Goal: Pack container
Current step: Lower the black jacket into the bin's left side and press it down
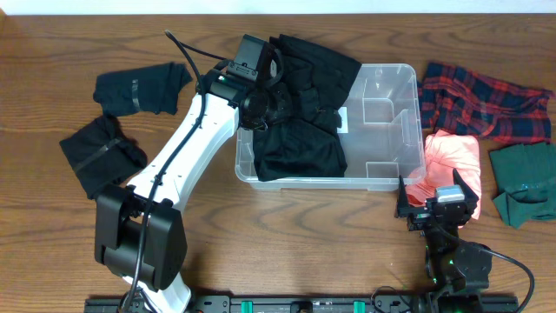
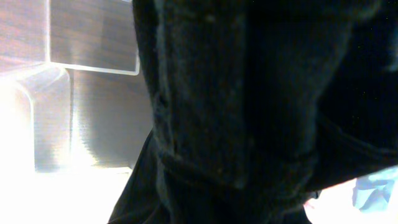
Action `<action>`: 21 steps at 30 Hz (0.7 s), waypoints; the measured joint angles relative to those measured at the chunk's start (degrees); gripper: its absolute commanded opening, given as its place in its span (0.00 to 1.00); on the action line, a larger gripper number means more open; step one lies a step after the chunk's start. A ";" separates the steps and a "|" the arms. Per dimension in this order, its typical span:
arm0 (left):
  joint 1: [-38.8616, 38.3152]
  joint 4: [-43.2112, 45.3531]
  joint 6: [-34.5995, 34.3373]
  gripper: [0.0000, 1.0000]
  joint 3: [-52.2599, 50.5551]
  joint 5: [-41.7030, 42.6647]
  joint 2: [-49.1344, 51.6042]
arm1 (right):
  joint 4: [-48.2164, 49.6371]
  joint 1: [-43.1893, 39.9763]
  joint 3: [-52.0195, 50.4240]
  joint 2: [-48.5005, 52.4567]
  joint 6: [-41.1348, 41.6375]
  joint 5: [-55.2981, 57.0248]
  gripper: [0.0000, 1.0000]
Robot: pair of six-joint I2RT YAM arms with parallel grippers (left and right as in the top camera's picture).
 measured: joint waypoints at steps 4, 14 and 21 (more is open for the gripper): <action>0.00 -0.31 0.00 0.07 0.00 -0.17 0.00 | 0.00 0.00 0.00 0.00 0.00 0.00 0.99; -0.59 -0.37 -0.24 0.08 0.00 -1.03 0.00 | 0.00 0.00 0.00 0.00 0.00 0.00 0.99; -0.85 -0.46 -0.39 0.96 -0.02 -2.62 -0.02 | 0.00 0.00 0.00 0.00 0.00 0.00 0.99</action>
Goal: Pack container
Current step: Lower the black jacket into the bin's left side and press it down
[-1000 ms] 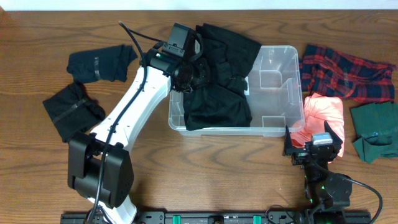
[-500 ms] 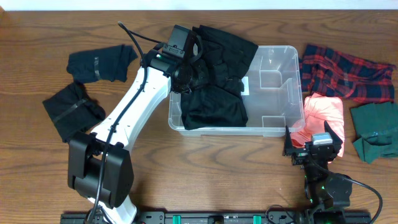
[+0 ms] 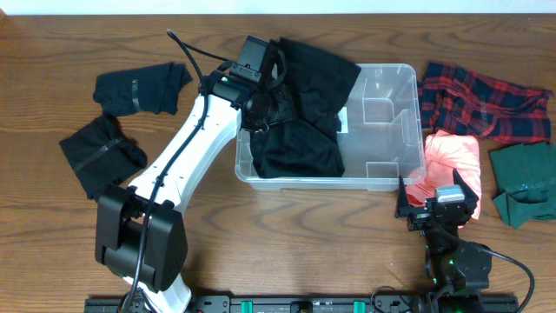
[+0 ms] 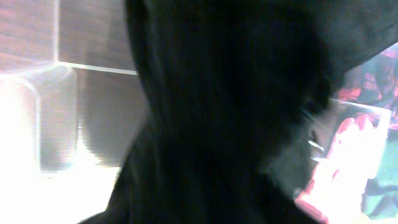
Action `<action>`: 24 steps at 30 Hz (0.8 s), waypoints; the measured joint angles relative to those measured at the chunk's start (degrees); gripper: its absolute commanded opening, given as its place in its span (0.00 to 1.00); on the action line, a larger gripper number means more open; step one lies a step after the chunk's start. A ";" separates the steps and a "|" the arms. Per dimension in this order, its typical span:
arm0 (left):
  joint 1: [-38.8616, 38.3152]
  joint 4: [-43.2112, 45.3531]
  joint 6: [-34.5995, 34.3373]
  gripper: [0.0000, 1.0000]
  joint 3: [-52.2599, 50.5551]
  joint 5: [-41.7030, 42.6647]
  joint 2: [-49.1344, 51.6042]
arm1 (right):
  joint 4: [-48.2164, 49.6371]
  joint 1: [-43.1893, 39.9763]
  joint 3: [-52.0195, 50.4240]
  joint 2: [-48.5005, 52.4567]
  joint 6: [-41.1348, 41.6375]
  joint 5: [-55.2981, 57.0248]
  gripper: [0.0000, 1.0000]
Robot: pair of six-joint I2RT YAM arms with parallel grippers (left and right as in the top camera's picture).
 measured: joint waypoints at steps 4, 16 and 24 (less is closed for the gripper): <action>-0.07 -0.13 0.20 0.96 0.00 -3.08 0.00 | -0.02 0.00 0.00 0.00 0.00 -0.02 0.99; -0.39 2.56 4.83 0.37 0.02 -7.52 -0.33 | 0.00 0.00 0.00 0.00 0.00 0.00 0.99; -2.51 3.96 14.27 0.06 0.02 -9.53 -0.98 | 0.00 0.00 0.00 0.00 0.00 0.00 0.99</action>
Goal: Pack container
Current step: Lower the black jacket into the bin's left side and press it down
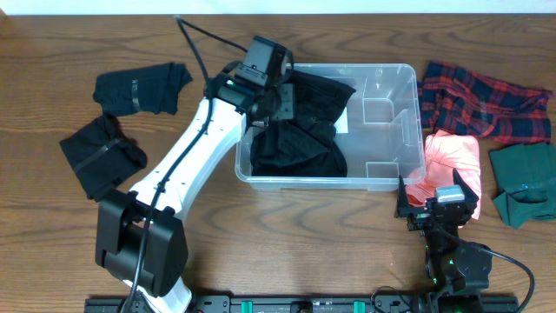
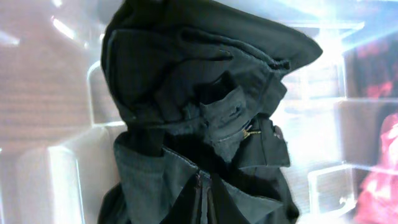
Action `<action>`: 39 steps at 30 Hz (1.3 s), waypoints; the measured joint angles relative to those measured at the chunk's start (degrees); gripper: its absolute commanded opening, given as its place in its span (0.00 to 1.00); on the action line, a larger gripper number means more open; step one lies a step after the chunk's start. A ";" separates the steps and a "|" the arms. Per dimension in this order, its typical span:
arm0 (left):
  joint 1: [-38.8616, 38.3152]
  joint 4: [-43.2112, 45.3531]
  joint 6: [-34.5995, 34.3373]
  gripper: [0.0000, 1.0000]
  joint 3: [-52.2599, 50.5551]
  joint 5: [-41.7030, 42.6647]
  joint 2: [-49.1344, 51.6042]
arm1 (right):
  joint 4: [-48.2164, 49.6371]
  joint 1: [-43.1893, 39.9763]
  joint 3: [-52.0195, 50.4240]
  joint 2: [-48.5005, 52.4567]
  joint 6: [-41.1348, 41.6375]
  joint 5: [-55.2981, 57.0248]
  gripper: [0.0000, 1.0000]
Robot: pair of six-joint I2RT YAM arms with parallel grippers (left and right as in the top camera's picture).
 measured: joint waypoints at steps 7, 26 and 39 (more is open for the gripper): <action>-3.74 0.48 5.51 0.06 0.00 -10.01 0.00 | 0.00 0.00 0.00 0.00 0.00 0.00 0.99; -4.44 2.34 7.15 0.06 0.39 -17.57 15.37 | -0.02 0.00 0.00 0.00 0.00 0.00 0.99; -4.11 1.40 7.17 0.06 1.70 -18.18 16.74 | 0.00 0.00 0.00 0.00 0.00 0.00 0.99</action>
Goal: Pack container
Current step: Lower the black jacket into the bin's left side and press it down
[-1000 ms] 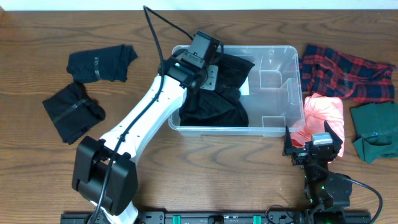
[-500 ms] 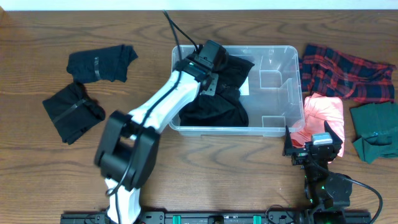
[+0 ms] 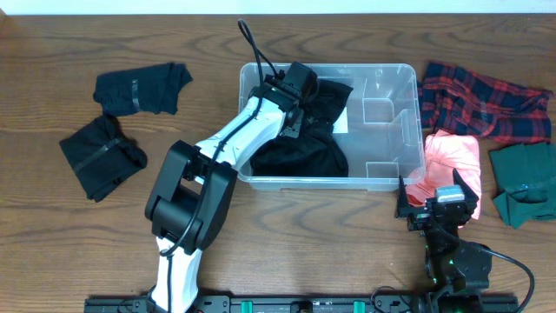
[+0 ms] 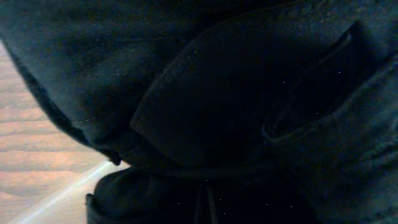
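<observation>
A clear plastic container [image 3: 382, 130] stands at mid-table. A crumpled black garment [image 3: 304, 148] lies in its left half. My left gripper [image 3: 302, 94] is down inside the container against that garment. In the left wrist view black cloth [image 4: 236, 93] fills nearly everything, and the left gripper [image 4: 203, 202] shows only as a thin closed seam, so it is shut with nothing seen between the fingers. My right gripper [image 3: 439, 207] rests near the front right edge, open and holding nothing.
Two black garments [image 3: 139, 87] [image 3: 100, 155] lie at the left. Right of the container are a red plaid cloth [image 3: 482, 100], a coral cloth [image 3: 452, 156] and a green cloth [image 3: 526, 183]. Small dividers [image 3: 382, 109] stand in the container's right half.
My left gripper was over the container's back left rim, above the garment. Now it is further right and lower, pressed against the black garment inside the container.
At first the black garment hung over the container's back left rim, with my left gripper buried in it. By 1.3 s ago it lay inside the container, the gripper above it. Now the gripper is down on the garment. The right arm stayed still.
</observation>
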Action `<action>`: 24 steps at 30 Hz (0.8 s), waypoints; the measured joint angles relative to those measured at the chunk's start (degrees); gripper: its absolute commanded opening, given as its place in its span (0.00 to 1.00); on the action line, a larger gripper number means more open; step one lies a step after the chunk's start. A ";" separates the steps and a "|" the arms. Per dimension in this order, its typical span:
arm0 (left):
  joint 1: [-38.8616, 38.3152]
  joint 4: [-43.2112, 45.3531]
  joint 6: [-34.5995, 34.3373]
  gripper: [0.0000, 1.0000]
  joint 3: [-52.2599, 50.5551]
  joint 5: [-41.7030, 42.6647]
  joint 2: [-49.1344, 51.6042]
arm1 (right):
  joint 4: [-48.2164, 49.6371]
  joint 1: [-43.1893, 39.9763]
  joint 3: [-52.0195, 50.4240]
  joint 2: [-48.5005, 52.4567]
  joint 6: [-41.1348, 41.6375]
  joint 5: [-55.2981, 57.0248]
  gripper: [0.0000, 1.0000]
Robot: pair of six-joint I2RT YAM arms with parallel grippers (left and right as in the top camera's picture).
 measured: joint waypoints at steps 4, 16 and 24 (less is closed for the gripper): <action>0.31 -0.66 0.00 0.06 -0.28 -0.02 -2.93 | 0.02 0.00 0.00 0.00 0.00 0.00 0.99; 1.05 -5.38 -0.85 0.06 -0.31 -0.46 -17.84 | 0.00 0.02 0.00 0.00 0.00 -0.02 0.99; 1.05 -12.22 -3.13 0.06 -0.33 4.48 -14.84 | 0.00 0.00 0.00 0.00 0.00 0.00 0.99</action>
